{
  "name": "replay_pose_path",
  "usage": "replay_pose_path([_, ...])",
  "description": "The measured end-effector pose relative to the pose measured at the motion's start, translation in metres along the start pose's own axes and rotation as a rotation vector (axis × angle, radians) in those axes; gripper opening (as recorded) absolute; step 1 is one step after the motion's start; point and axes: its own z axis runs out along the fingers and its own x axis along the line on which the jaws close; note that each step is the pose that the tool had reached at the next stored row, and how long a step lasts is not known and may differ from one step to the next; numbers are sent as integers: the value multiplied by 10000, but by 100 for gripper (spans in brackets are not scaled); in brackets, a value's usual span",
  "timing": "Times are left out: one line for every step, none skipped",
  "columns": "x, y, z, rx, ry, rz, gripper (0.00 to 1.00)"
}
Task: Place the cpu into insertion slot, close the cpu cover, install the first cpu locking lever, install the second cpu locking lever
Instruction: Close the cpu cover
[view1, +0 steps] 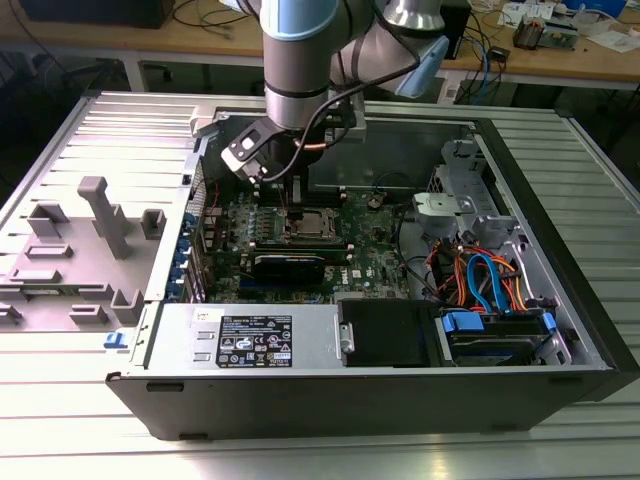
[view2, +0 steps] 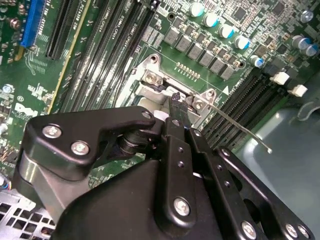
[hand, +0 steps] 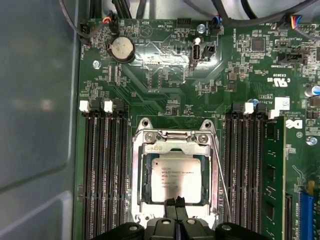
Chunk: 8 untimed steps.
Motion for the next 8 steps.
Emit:
replay_pose_path([-3,0,21,0,0,-21,11])
replay_pose_path([-5,-1,40,0,0,-42,11])
replay_pose_path([-5,-1,49,0,1,-58,11])
replay_pose_path([-6,-1,53,0,1,-67,11])
replay_pose_path([-6,-1,52,1,-1,-70,11])
replay_pose_path([-6,0,42,1,-2,-71,11])
replay_pose_path([-5,0,27,0,0,-71,11])
replay_pose_path([-6,0,-1,1,-1,-71,11])
